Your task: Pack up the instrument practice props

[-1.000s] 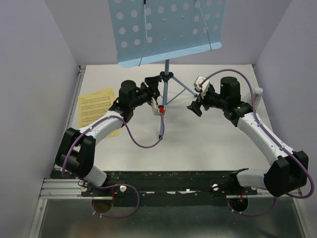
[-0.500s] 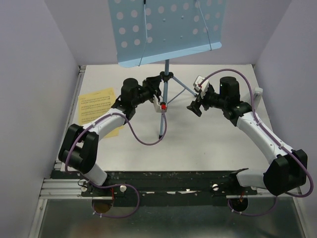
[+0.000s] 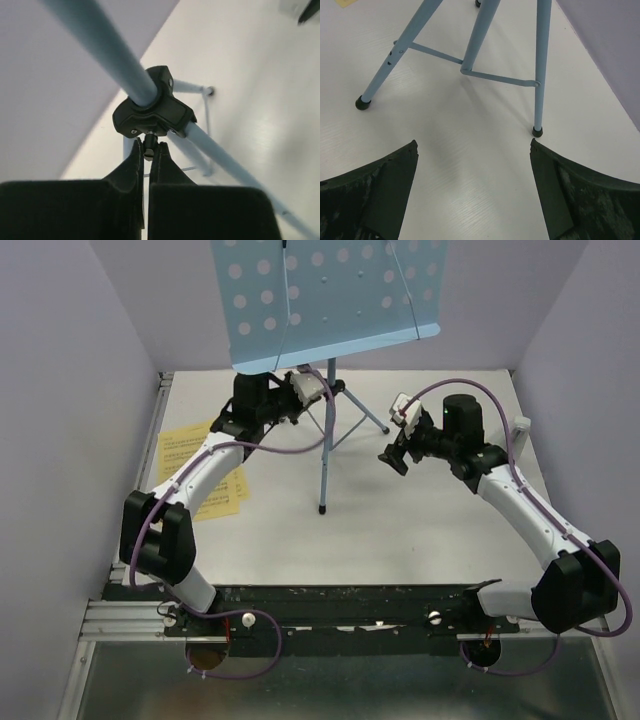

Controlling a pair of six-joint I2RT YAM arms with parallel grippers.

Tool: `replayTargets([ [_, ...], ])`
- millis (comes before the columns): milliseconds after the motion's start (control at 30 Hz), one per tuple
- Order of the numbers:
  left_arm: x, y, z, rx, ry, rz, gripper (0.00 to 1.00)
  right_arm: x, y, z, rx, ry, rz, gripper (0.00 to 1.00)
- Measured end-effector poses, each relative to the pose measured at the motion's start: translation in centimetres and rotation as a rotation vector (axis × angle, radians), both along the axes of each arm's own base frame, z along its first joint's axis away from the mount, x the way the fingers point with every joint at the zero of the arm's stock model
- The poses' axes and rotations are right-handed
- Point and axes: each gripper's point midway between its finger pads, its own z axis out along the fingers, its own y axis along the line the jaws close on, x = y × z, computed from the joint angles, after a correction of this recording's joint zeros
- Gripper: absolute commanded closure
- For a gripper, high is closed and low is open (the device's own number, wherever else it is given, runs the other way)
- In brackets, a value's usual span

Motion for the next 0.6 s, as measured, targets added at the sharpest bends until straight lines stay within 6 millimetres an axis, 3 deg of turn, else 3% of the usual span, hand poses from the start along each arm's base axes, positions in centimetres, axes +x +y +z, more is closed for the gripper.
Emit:
replayTargets([
  [233,-0.3,0.3,0.7,-0.573,0.686,-0.015,1.00,0.5,0.1,-0.5,-0.010,0.013,0.002,0.00],
  [533,-1.1,-0.2,1.1,-0.794,1.076,-0.102,0.99,0.7,0.1,-0.2,-0.021,0.011,0.004,0.00],
  [567,-1.0,-0.2,1.1,-0.800,1.100,-0.107,0.84,0.7,0.1,-0.2,-0.021,0.011,0.004,0.00],
  [600,-1.0,-0.2,1.2,-0.804,1.130,-0.118,0.62,0.7,0.1,-0.3,-0.022,0.010,0.005,0.00],
])
